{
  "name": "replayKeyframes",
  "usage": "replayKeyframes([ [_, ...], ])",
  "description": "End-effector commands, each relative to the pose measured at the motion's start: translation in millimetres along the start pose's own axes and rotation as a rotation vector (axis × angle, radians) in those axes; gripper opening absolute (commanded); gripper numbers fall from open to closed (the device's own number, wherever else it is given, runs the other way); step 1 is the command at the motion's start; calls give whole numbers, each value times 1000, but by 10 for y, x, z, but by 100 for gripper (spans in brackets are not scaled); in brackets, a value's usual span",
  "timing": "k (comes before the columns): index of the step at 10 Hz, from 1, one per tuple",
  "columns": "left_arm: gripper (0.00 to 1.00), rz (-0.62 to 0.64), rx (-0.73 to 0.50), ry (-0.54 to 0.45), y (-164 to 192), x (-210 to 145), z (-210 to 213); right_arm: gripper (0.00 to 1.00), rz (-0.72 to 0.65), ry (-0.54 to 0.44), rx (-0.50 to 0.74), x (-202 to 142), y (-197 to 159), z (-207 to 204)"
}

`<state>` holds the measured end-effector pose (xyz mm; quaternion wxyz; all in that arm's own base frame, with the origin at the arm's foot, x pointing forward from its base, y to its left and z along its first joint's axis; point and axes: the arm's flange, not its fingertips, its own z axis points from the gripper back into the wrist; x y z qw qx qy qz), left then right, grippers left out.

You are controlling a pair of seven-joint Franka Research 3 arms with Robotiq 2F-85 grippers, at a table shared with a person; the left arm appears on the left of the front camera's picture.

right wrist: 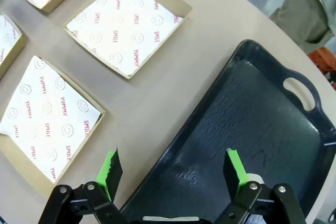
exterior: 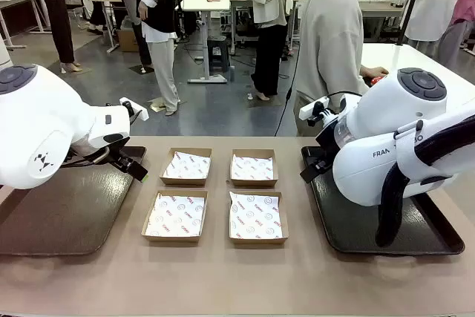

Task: Individually package the donuts and arrange them on the tray.
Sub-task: Pick up one Paper togo box.

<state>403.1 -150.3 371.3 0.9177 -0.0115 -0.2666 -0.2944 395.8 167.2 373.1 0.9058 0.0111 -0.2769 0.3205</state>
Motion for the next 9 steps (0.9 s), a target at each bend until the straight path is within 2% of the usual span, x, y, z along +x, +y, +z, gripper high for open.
replayKeyframes([
  [1,100,0,0,0,-1,0,0,100,0,0,0,0,0,0],
  [9,100,0,0,0,-1,0,0,100,0,0,0,0,0,0],
])
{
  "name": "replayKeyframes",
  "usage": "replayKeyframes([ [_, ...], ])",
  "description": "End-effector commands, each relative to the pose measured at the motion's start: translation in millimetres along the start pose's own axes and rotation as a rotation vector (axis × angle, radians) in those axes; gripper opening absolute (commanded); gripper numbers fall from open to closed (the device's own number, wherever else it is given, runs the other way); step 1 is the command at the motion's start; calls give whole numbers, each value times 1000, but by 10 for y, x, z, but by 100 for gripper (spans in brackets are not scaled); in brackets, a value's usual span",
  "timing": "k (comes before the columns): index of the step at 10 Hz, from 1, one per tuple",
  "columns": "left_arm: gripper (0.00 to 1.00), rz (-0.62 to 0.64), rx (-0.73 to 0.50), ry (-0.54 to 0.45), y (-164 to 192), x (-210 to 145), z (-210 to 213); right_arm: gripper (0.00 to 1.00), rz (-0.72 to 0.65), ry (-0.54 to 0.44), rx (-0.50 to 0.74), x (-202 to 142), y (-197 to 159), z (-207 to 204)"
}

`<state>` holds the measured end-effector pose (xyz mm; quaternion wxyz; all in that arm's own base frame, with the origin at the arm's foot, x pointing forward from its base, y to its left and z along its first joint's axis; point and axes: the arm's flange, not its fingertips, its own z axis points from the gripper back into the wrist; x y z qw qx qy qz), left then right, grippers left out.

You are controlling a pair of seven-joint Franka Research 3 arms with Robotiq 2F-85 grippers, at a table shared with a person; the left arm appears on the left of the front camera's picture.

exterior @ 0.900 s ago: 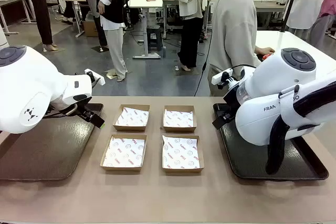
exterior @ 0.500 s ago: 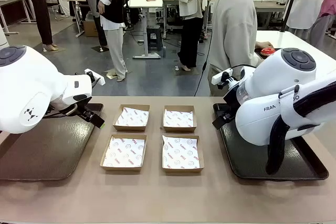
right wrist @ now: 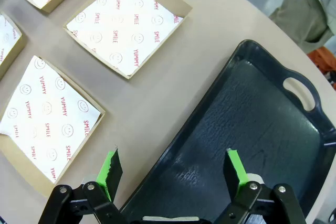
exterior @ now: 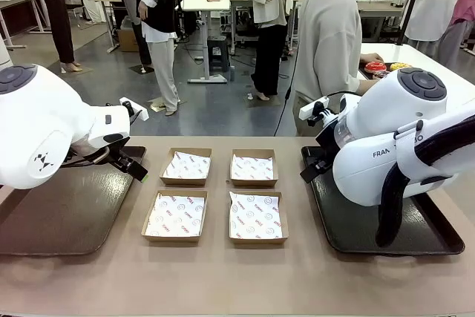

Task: Individually package the donuts and arrange them on the tray.
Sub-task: Pick up one Paper togo box.

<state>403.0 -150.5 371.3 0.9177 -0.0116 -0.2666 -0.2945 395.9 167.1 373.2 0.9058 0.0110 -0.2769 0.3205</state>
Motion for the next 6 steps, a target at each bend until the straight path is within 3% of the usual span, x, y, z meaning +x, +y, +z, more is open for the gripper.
replayKeyframes([
  [1,100,0,0,0,1,0,0,100,0,0,0,0,1,0],
  [3,100,0,0,0,0,0,0,100,0,0,0,0,0,0],
  [6,100,-84,3,33,-89,-493,743,100,78,85,-6,-437,179,705],
])
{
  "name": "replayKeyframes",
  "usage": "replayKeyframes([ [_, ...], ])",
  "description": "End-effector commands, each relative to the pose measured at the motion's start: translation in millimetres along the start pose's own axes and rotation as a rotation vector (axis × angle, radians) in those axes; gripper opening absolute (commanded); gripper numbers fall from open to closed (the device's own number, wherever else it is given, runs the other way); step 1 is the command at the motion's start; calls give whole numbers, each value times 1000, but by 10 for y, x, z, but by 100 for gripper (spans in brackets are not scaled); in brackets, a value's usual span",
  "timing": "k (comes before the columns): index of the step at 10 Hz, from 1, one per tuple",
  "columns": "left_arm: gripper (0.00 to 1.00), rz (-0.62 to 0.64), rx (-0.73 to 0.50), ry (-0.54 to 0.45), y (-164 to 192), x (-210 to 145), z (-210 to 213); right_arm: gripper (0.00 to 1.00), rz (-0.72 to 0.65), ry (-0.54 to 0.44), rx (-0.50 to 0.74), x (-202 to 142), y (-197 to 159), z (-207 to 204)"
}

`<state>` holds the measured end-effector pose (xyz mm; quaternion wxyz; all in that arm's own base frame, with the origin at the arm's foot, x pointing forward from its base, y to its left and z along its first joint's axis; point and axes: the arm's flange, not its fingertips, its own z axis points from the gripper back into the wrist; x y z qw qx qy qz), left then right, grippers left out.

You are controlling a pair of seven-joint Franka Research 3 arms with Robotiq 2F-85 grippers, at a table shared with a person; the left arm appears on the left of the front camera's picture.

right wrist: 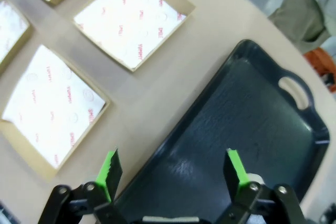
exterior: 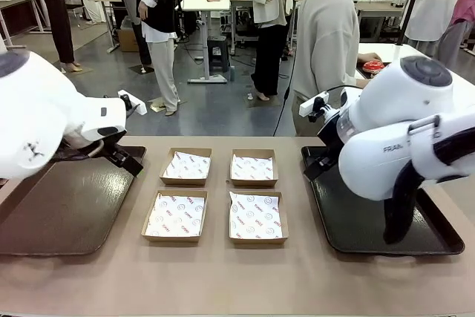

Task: Individually package the donuts and arrange them on the tray.
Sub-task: Pick up one Paper togo box.

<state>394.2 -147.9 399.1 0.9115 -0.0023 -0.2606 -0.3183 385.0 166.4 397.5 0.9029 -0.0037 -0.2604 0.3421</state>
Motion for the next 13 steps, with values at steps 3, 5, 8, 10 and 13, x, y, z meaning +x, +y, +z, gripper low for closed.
replayKeyframes([
  [3,100,-89,-119,125,-322,-1195,966,100,-7,180,60,-1270,354,1006],
  [5,100,-83,-161,167,-443,-1493,1068,100,-72,242,126,-1653,370,1015],
  [8,100,-84,-129,175,-61,-279,1137,100,-45,247,74,-382,13,1158],
  [10,100,-81,-145,190,-84,-341,1281,100,-186,180,506,-480,-85,1224],
  [13,100,305,-709,-120,567,-491,1462,100,-672,-298,1194,-891,-825,1317],
])
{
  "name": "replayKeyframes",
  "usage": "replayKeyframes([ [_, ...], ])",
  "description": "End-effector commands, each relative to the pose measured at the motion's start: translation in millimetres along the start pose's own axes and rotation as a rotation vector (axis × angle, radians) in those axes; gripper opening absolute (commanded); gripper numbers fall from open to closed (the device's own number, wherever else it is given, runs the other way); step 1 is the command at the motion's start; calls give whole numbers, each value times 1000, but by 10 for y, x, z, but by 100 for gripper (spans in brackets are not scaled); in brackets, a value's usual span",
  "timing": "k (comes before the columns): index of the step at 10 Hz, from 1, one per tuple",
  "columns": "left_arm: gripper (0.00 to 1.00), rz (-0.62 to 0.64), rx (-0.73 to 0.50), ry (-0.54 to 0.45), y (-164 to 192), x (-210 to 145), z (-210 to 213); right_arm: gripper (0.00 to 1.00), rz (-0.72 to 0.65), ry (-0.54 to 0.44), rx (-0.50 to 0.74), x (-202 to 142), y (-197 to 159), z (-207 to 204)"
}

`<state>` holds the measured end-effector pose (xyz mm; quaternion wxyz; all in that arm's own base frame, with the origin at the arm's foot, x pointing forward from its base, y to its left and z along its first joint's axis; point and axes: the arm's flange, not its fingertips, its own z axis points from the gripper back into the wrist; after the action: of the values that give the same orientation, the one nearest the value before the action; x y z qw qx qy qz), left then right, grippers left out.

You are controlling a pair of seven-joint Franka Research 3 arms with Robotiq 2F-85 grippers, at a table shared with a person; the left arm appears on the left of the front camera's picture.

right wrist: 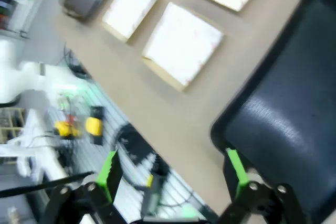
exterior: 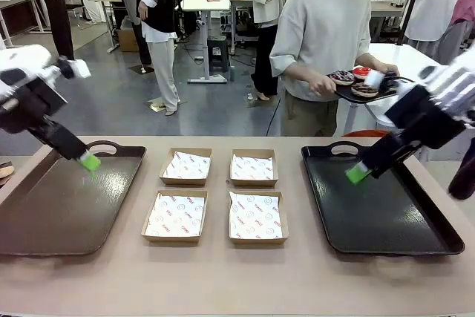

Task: Individually package the donuts and arrange them on the tray.
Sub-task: Pick up one Paper togo box.

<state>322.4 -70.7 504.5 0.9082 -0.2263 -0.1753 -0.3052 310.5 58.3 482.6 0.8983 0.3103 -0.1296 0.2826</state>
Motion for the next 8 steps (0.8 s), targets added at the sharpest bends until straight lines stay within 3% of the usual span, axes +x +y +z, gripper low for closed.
replayKeyframes([
  [1,100,201,-411,-219,304,-128,292,100,-326,-462,765,-216,-457,393],
  [3,100,278,-590,-299,583,-244,482,100,-452,-625,832,-491,-861,624],
  [4,100,351,-626,-283,717,-319,527,100,-494,-670,848,-639,-938,701],
  [8,100,484,-664,-133,1153,-759,694,100,-565,-567,787,-1159,-868,940],
])
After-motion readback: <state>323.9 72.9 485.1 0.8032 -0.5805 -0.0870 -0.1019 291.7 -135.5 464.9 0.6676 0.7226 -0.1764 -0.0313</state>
